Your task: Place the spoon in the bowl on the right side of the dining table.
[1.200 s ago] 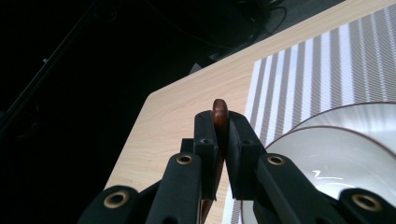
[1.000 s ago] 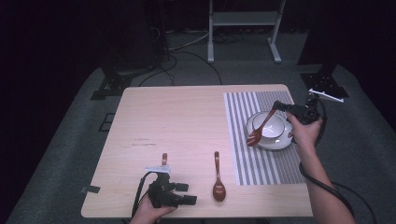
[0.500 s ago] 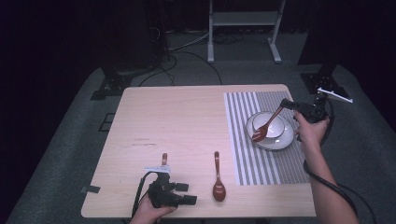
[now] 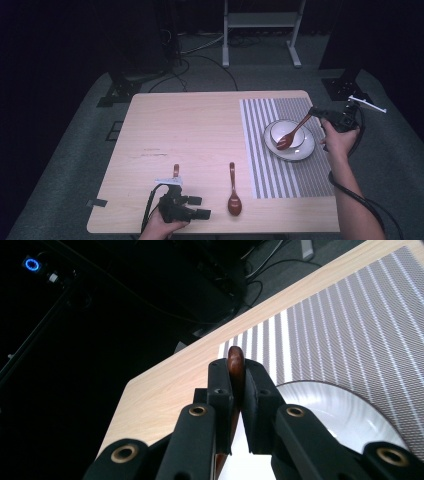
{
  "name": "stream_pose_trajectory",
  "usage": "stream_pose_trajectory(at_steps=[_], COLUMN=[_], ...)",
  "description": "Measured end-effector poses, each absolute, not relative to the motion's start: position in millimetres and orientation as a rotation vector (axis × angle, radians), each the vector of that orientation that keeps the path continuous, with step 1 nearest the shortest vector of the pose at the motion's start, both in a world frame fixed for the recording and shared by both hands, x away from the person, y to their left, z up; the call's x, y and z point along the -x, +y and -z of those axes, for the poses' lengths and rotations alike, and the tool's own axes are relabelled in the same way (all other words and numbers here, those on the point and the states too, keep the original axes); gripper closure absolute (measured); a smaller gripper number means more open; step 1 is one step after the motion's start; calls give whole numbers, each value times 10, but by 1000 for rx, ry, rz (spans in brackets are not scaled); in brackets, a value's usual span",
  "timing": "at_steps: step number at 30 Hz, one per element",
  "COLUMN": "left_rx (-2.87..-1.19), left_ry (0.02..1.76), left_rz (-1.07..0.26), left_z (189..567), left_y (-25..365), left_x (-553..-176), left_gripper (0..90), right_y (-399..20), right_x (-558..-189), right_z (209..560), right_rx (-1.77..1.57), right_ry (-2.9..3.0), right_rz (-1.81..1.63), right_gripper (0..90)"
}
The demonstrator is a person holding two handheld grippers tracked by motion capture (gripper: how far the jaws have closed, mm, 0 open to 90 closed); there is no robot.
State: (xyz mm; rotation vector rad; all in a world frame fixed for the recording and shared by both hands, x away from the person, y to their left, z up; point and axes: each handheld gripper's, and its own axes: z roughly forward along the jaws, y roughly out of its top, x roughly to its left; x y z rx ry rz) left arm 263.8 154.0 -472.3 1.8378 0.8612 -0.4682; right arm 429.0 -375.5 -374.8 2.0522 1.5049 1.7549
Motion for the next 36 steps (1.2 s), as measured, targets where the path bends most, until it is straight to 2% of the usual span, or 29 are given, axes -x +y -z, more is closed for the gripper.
stream_pose_trajectory(at_steps=[18, 36], left_rx=[-1839, -1840], left_ry=[860, 861], left_rz=[468, 467], left_z=[4728, 4728], left_y=[1537, 1541], left_x=[-2639, -2641], left_gripper=[70, 70], right_y=[-3976, -3959], right_x=[-4250, -4266], right_z=[3827, 4003], right_rx=[-2095, -2116], right_ry=[1360, 1353], right_rz=[-1762, -1695], right_gripper=[831, 828])
